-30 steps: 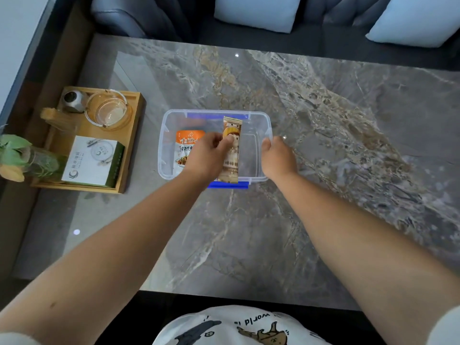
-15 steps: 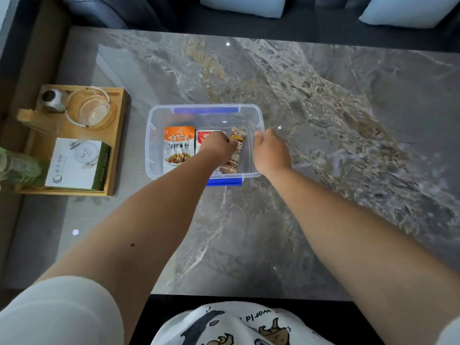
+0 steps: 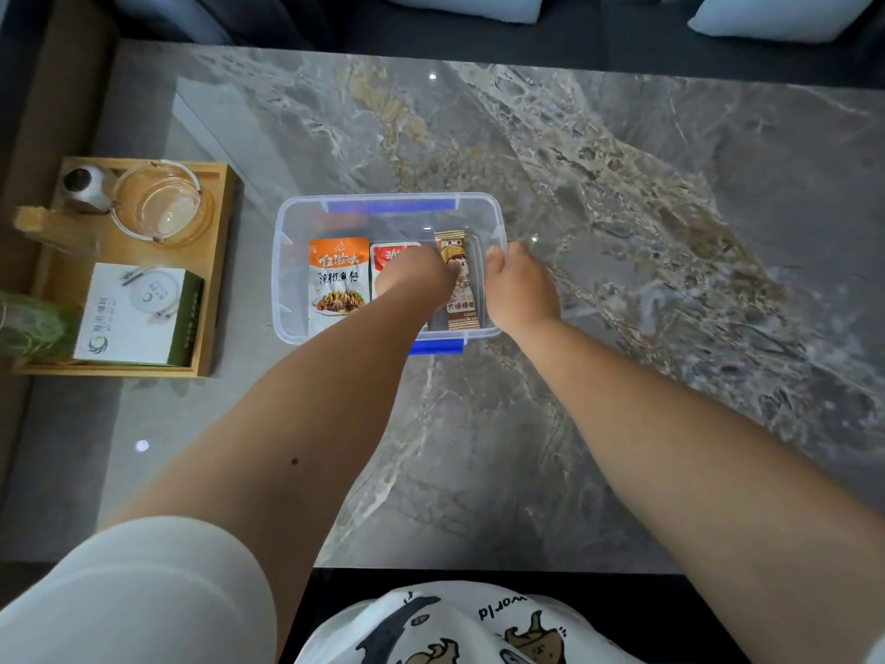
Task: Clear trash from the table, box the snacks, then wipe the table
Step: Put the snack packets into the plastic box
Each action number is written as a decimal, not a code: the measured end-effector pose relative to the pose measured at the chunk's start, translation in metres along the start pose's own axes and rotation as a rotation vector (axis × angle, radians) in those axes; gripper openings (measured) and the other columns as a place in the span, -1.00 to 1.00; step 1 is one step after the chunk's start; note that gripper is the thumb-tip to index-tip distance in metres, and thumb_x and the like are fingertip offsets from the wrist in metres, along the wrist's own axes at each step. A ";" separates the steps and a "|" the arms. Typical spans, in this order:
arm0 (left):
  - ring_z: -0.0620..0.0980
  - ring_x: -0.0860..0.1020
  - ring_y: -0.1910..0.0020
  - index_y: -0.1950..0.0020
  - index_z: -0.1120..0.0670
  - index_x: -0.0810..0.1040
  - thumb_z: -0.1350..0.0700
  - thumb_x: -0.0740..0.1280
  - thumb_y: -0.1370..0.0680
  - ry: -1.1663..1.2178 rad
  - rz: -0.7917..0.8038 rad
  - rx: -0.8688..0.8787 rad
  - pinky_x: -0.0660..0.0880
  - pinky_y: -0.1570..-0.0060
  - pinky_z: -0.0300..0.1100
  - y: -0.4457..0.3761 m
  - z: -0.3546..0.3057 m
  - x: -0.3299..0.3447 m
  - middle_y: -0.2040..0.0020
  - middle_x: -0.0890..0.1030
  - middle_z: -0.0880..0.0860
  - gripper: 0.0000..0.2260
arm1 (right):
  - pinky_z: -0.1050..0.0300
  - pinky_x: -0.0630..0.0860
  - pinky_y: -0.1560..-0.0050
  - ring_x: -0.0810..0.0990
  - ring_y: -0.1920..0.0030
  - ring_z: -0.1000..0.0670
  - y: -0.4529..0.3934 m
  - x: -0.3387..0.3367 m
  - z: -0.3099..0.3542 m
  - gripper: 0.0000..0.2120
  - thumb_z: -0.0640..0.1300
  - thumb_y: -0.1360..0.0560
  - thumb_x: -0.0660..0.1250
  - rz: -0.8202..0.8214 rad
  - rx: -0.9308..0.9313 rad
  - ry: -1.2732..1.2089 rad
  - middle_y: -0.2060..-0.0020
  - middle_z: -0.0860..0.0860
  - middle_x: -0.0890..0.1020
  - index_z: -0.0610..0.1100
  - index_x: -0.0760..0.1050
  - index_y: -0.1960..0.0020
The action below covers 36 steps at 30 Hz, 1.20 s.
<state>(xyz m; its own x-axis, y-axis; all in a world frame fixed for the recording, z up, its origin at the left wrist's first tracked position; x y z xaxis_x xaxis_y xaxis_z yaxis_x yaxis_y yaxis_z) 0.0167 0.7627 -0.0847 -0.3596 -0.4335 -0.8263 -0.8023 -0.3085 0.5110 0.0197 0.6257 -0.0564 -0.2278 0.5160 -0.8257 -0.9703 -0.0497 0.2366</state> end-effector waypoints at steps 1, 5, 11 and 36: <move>0.04 0.51 0.28 0.14 0.06 0.44 -0.19 0.15 -0.58 -0.004 0.000 0.002 0.40 0.31 -0.10 0.000 0.000 0.000 0.33 0.49 0.02 -0.66 | 0.04 0.32 0.25 0.47 0.22 -0.15 0.000 0.000 0.000 -0.63 0.05 -0.61 -0.03 -0.001 -0.001 -0.001 0.17 -0.15 0.56 -0.22 0.39 -0.03; 0.07 0.52 0.24 0.16 0.07 0.44 -0.20 0.10 -0.59 -0.029 0.002 0.019 0.41 0.29 -0.08 0.006 0.001 -0.003 0.33 0.50 0.02 -0.63 | 0.03 0.34 0.24 0.46 0.22 -0.15 -0.001 0.000 0.000 -0.62 0.05 -0.61 -0.04 -0.006 -0.001 0.014 0.18 -0.13 0.54 -0.22 0.38 -0.04; 0.05 0.47 0.32 0.21 0.06 0.45 -0.07 0.06 -0.60 0.038 -0.060 0.132 0.32 0.39 -0.15 0.023 0.014 -0.025 0.33 0.49 0.03 -0.67 | 0.05 0.30 0.27 0.44 0.27 -0.12 -0.002 -0.003 0.002 -0.62 0.09 -0.60 -0.05 0.017 0.020 0.031 0.31 -0.01 0.42 -0.19 0.37 -0.03; 0.15 -0.01 -0.54 -0.55 0.12 0.06 -0.29 -0.08 -0.55 -0.464 -0.341 0.745 -0.10 -0.48 0.12 0.167 0.039 -0.031 -0.57 0.09 0.14 -0.31 | -0.08 -0.23 -0.42 -0.15 -0.51 -0.12 0.148 -0.071 -0.046 -0.28 0.26 -0.52 0.06 -0.036 -0.325 0.517 -0.52 -0.12 0.02 -0.16 0.00 -0.50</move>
<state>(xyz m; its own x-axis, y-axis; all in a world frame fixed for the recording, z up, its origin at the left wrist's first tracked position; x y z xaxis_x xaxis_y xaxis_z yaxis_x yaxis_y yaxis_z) -0.1247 0.7581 0.0167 -0.0743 0.0102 -0.9972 -0.9398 0.3338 0.0734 -0.1115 0.5424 0.0141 -0.1256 0.0443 -0.9911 -0.9348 -0.3399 0.1033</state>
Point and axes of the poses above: each hand's wrist, its own y-axis away from the middle knuckle, its own x-axis out of the palm, z = x × y, the point moved 2 cm from there along -y, towards the middle knuckle
